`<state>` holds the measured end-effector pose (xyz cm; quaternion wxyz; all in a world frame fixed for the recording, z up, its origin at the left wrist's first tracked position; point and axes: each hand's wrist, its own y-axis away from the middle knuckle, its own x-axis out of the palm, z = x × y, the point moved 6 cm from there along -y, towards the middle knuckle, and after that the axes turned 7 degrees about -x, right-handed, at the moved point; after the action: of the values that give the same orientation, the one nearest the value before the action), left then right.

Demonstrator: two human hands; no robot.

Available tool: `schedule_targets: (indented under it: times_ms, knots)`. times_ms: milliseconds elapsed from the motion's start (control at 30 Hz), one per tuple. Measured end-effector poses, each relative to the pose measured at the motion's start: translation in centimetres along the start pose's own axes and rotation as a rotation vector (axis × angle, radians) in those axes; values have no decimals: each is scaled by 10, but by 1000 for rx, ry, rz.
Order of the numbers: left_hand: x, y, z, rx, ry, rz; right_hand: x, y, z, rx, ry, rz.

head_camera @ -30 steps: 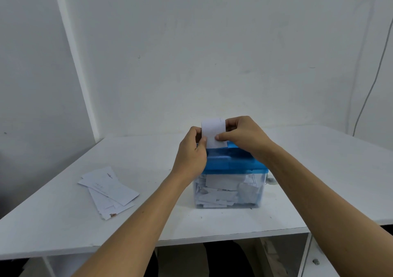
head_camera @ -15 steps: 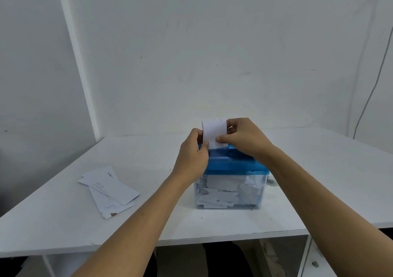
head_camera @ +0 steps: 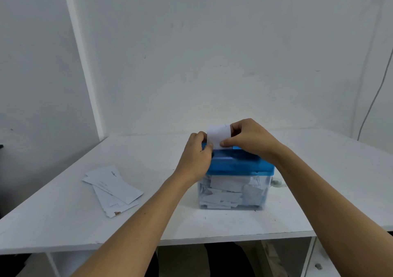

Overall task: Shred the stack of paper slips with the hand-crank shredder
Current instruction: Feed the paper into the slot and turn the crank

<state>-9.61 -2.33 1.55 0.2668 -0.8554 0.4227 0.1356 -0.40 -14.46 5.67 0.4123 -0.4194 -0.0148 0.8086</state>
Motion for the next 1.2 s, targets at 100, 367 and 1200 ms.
schedule_targets:
  times_ms: [100,367,1200]
  knots:
    - [0,1,-1,-9,-1,-3,0,3,2,-9,4,16]
    - [1,-1,-5,-31,-36,42,2,3,7,-29,73,30]
    - [4,0,1,-8,-28,-7,8,112,-86,18,742,9]
